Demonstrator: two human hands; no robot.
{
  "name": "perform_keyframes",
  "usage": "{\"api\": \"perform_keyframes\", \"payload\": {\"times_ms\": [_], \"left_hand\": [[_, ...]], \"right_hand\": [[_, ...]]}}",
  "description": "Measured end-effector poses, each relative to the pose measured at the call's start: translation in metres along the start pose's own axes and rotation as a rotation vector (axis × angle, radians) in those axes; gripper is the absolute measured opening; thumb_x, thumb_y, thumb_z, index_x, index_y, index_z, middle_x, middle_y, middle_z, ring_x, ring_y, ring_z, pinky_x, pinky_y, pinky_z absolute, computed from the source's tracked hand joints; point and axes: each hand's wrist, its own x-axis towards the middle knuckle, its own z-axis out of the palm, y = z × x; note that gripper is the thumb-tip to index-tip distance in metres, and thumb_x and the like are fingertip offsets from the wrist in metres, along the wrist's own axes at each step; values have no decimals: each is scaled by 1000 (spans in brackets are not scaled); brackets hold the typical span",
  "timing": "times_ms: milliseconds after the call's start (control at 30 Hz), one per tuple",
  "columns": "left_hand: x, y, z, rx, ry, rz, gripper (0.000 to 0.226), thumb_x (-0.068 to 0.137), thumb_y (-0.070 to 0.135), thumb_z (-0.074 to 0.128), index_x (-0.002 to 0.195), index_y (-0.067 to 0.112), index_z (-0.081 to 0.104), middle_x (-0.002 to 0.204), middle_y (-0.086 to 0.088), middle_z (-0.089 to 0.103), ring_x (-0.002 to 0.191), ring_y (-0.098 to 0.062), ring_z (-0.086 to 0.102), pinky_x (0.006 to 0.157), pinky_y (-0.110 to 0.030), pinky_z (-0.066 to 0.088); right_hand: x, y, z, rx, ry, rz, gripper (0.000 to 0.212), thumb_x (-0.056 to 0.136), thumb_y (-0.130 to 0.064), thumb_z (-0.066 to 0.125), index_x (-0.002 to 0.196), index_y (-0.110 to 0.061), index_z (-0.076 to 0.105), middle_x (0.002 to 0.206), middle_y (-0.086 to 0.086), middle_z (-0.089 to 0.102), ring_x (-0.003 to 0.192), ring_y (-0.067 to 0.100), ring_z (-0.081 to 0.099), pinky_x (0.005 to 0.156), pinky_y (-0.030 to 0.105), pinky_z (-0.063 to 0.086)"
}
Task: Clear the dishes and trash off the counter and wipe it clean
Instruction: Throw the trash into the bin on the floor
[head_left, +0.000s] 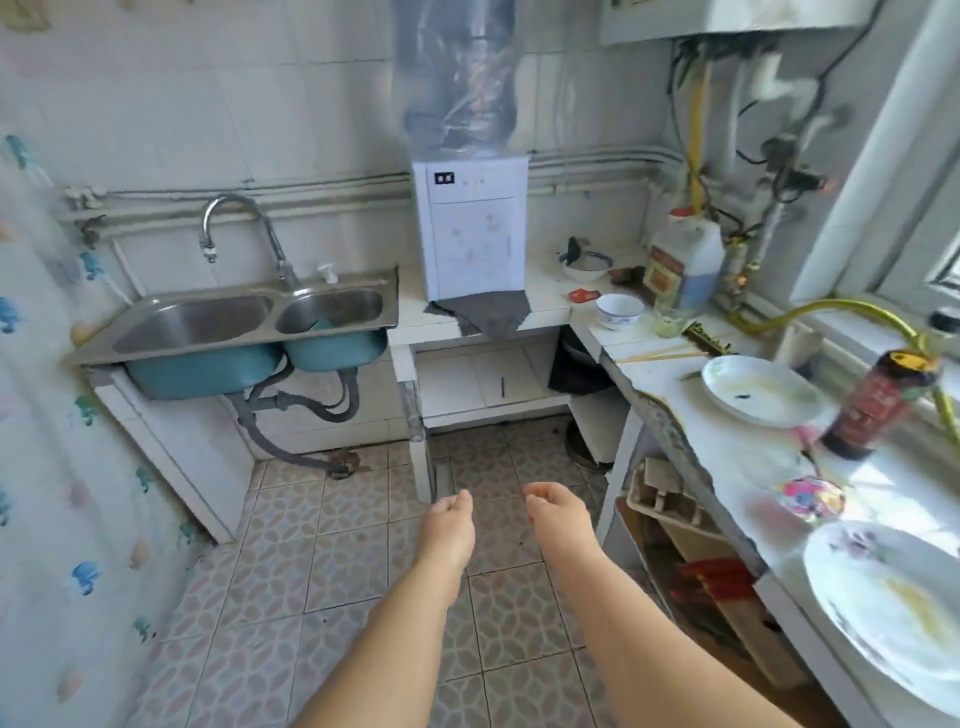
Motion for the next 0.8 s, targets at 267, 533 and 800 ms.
{"api": "perform_keyframes", "payload": {"times_ms": [267,533,800], "left_hand": [[11,27,99,81,-124,42,40,102,35,35,130,11,51,112,-1,59,108,-22,51,89,-31,36],[28,55,169,210,-298,103,41,102,33,35,133,11,50,107,0,51,98,-17,46,84,-28,35],[74,102,228,330,-543,186,25,103,32,32,111,17,50,86,3,50,72,-9,44,72,-27,36]], "right_hand": [[38,16,-94,112,165,44,26,98,-15,43,118,-16,59,85,-3,59,70,8,52,56,20,41],[67,23,-158,153,362,103,23,96,-17,45,114,-21,59,92,-4,60,75,8,55,58,22,44],[109,21,-206,124,605,140,28,94,-16,50,121,-19,57,114,1,61,85,13,57,75,25,46]]}}
